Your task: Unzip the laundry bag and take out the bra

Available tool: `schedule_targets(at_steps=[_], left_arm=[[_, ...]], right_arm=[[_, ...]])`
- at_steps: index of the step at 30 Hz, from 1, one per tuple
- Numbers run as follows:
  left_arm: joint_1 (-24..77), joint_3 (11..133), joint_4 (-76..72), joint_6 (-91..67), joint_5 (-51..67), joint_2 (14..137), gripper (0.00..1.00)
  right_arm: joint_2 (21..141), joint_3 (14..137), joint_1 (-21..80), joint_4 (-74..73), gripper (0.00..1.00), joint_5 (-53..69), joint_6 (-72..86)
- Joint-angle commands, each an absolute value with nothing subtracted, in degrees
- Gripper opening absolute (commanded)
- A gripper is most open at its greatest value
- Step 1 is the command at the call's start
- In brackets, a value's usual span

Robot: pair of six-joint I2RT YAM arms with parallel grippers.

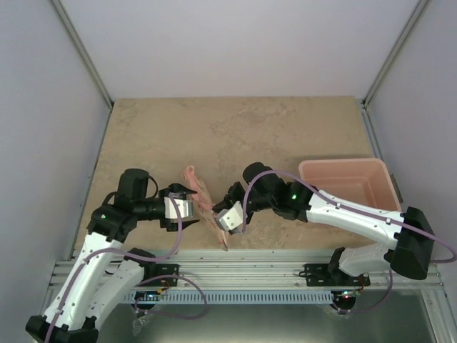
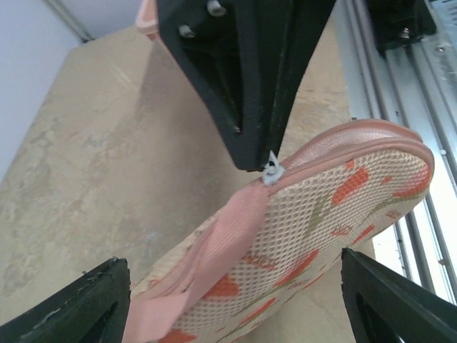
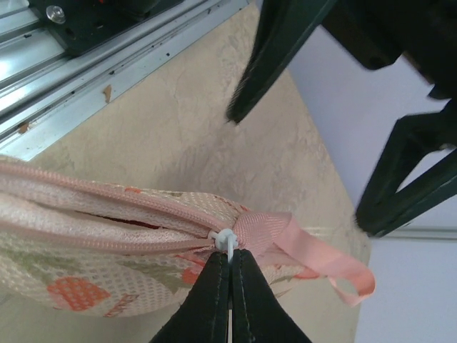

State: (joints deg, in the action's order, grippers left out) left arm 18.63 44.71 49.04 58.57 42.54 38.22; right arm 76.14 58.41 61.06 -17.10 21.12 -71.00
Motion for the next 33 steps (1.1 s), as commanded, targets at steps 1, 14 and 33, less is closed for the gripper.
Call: schedule_targets(at_steps=[1,14,33], left_arm=[[21.3,42.6,45.7,60.7,42.7,39.9,0.81],[28.2,43.0,50.3,72.3,37.3,43.6,0.64],[31.6,44.7,55.1,81.1,32.9,49.4,0.30]], right_arm=[[76.4,58.5,62.9,-13.8,0.00,20.2,-72.8],[77.5,58.8,66.5,-16.4,0.00,15.5,-77.7],[78.3,61.1,71.1,-19.6,0.00,10.1,-80.3]])
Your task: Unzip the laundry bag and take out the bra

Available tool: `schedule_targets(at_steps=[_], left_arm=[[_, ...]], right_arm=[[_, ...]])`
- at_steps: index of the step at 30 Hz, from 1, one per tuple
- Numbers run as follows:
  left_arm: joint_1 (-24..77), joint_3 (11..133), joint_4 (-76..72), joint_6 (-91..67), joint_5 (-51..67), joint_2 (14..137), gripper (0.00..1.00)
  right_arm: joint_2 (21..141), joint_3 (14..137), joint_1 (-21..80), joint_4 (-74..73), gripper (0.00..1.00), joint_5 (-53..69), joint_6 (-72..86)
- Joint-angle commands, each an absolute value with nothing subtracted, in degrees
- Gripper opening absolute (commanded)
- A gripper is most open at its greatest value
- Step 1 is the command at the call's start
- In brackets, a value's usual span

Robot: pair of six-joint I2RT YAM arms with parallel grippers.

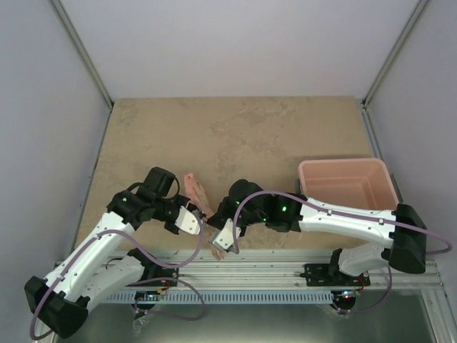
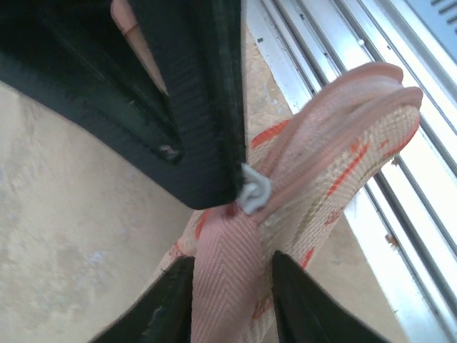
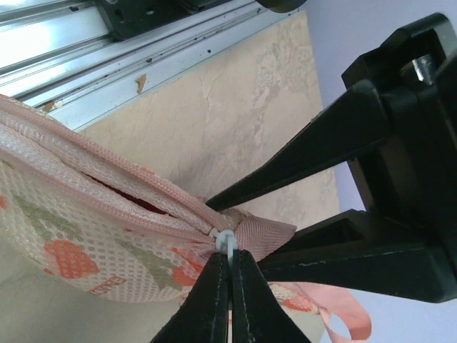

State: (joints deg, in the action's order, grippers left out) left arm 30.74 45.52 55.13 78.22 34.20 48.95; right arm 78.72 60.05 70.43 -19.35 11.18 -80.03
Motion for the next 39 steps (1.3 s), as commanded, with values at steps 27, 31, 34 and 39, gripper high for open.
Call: schedule_targets(at_steps=[27,31,34,39], left_arm=[[31.6,44.6,49.3,72.5,23.8,47.6,0.06],[31.6,45.9,39.7,63.7,20.1,47.1,0.26],[31.6,46.6,34.3,61.1,16.8,47.3,0.55],[31.6,46.4,26.5,54.2,12.2,47.6,0.82]], right_arm=[[67.9,46.6,78.7,-19.4,0.00,6.8,-57.8],[68.1,46.9,77.5,-16.3,0.00,13.1,-55.0],[67.5,46.4,76.6,-13.7,0.00,17.9,-53.0],[68.1,44.6,74.6,-8.5,0.00,21.6,-48.5]])
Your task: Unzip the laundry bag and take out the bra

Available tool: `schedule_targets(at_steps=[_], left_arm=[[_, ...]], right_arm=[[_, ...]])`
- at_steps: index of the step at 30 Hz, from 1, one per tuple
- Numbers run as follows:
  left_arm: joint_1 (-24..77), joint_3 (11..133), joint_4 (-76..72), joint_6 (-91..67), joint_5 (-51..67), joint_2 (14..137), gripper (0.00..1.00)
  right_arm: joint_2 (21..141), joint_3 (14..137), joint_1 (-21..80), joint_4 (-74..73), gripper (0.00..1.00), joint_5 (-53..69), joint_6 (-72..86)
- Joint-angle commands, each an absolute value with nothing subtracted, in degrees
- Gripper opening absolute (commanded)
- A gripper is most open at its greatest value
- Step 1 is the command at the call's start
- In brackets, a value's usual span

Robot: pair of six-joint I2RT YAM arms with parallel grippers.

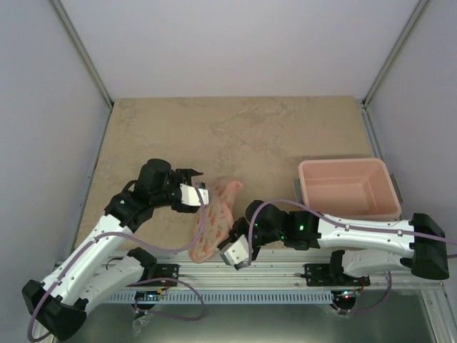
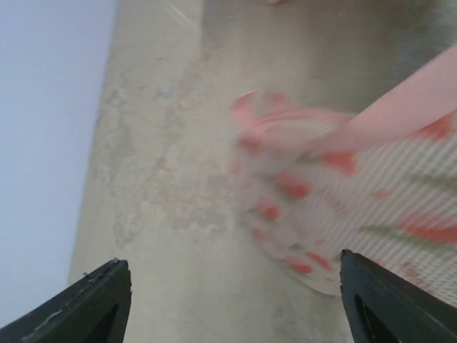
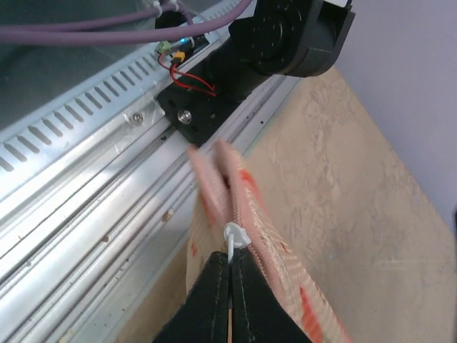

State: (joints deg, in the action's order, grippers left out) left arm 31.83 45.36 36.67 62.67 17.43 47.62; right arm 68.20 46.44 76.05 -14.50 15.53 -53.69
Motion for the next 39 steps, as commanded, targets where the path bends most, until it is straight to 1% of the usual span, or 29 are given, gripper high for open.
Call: schedule_targets(at_steps=[1,3,7,8,10,12,14,16,20,22,29,32,34,36,39], left_arm=[[31.6,46.4,24.7,51.2,11.4,48.0,0.84],[31.6,47.7,24.4,45.2,12.1,48.7,0.88],[31.6,51.4,32.1,38.5,20.4,48.6,0.87],[31.6,52.3,35.4,38.4,24.3,48.4,0.85],[31.6,54.6,44.6,43.8,31.5,48.2,0.84],[31.6,55.9,52.2,47.7,35.7,47.8,0.83],[31.6,56.0,56.0,47.7,36.1,48.2,0.83],[31.6,55.3,56.0,46.7,35.1,48.3,0.83],[31.6,49.7,49.7,42.4,32.0,46.1,0.86],[31.6,47.4,46.1,40.5,29.9,45.2,0.84],[31.6,44.6,46.5,47.5,27.6,43.4,0.66],[31.6,43.6,45.4,49.2,25.2,42.3,0.53],[31.6,42.8,45.2,51.3,24.0,41.4,0.46],[31.6,42.0,44.5,52.4,22.9,40.5,0.36],[31.6,41.4,43.7,53.1,22.6,39.7,0.15]], right_arm=[[68.5,44.2,73.8,-6.7,0.00,21.9,-46.8],[69.8,44.0,71.3,-2.6,0.00,22.5,-41.2],[72.8,44.5,66.2,3.5,0.01,23.2,-28.2],[73.1,44.2,65.3,4.8,0.00,22.3,-25.9],[73.6,44.0,63.7,7.2,0.00,21.4,-20.9],[74.2,44.9,62.6,7.5,0.01,22.5,-16.6],[75.1,46.2,62.2,7.1,0.01,23.7,-13.6],[76.4,48.0,62.1,6.5,0.00,23.9,-11.5],[78.4,50.7,62.0,4.6,0.01,23.8,-9.6],[79.2,51.8,61.8,3.5,0.00,24.2,-8.8],[80.8,54.9,60.4,-1.4,0.00,26.2,-5.8],[80.6,54.8,59.5,-1.8,0.00,26.7,-5.6],[80.6,55.0,58.8,-2.6,0.01,27.0,-5.0],[80.4,55.0,57.9,-3.0,0.00,27.7,-4.4],[79.9,54.9,57.1,-3.4,0.01,28.7,-4.2]])
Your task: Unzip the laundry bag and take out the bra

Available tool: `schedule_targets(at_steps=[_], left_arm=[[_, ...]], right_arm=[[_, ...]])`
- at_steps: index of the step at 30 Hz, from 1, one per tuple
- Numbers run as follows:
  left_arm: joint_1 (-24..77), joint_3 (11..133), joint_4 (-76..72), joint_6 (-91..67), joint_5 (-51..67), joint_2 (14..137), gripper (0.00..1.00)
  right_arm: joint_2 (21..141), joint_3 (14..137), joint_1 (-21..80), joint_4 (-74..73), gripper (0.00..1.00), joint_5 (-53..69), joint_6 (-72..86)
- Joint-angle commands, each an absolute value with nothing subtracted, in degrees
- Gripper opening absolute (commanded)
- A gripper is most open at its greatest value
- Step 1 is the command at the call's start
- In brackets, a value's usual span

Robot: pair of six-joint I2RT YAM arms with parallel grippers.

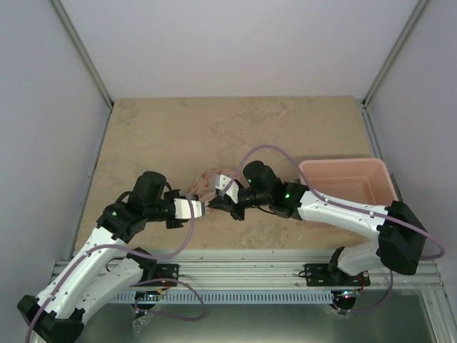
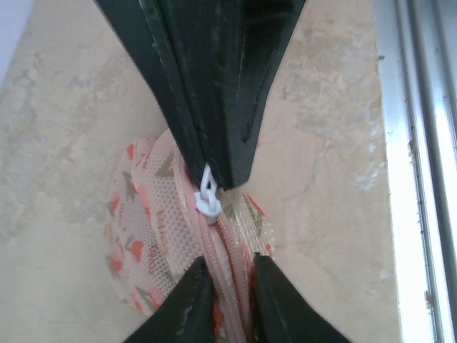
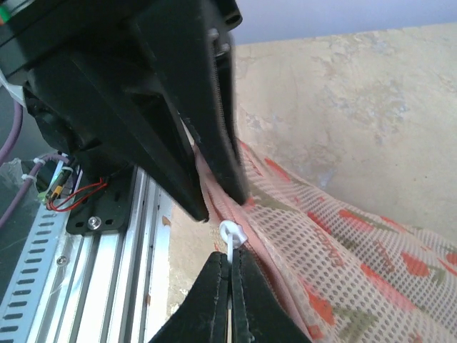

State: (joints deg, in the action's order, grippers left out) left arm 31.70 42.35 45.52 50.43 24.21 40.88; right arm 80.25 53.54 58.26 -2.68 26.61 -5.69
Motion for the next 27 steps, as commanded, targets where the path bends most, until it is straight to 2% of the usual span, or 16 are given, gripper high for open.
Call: schedule_targets(at_steps=[1,2,3,12,22,27], left_arm=[[31.6,41.4,43.5,53.3,22.5,39.7,0.08],[31.6,41.3,43.1,53.3,22.3,39.6,0.01],[31.6,41.1,42.6,53.4,22.0,39.6,0.00],[31.6,39.7,41.8,55.9,20.7,37.4,0.00],[31.5,38.2,36.2,42.8,22.6,34.2,0.00],[31.3,34.4,33.5,38.8,18.6,31.6,0.00]], right_arm=[[79.7,54.8,56.8,-3.7,0.00,28.7,-4.0],[79.6,54.7,56.3,-3.8,0.00,29.0,-3.8],[79.5,54.6,55.6,-4.1,0.00,29.4,-3.5],[76.4,49.1,45.9,-5.4,0.00,34.0,-1.9],[73.3,44.0,32.3,-5.5,0.00,39.2,-1.5],[72.2,44.9,30.6,-7.1,0.00,39.2,-2.2]])
